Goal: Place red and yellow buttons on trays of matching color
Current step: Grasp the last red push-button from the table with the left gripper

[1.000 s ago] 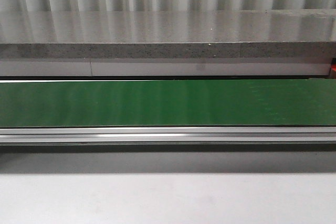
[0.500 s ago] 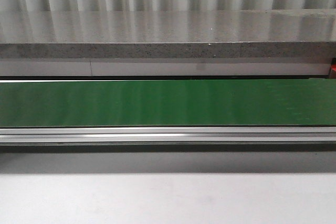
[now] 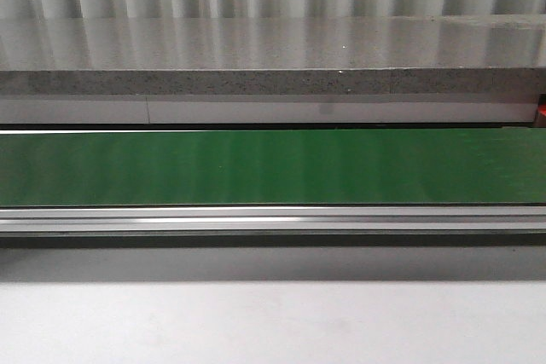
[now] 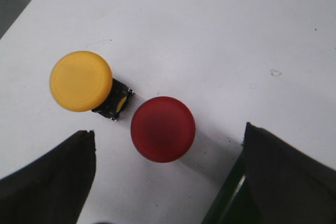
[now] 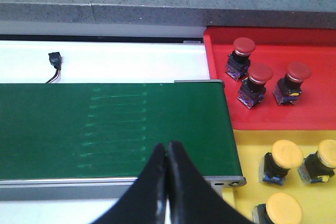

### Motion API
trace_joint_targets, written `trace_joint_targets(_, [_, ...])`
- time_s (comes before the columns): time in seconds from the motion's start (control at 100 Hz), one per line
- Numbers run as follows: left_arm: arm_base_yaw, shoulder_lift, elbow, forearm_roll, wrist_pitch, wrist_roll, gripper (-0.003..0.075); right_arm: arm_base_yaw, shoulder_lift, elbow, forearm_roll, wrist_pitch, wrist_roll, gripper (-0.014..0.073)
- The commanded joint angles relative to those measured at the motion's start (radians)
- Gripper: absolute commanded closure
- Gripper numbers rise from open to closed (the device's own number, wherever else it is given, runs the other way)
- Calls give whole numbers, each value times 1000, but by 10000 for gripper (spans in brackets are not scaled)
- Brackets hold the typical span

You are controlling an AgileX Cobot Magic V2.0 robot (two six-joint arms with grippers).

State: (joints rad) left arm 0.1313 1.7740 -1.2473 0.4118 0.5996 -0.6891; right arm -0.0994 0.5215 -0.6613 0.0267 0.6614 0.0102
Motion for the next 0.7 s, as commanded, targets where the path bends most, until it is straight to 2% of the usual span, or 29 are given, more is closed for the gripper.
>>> trace_joint_targets(0.0, [3, -38, -29, 17, -50, -31, 166, -1, 0, -25, -4, -71, -10, 661])
trace_joint_targets(0.32, [50, -2, -29, 10, -68, -37, 166, -1, 0, -25, -4, -71, -10, 661])
trace_joint_targets(0.69, [52, 38, -29, 2, -121, -37, 166, -1, 0, -25, -4, -71, -10, 661])
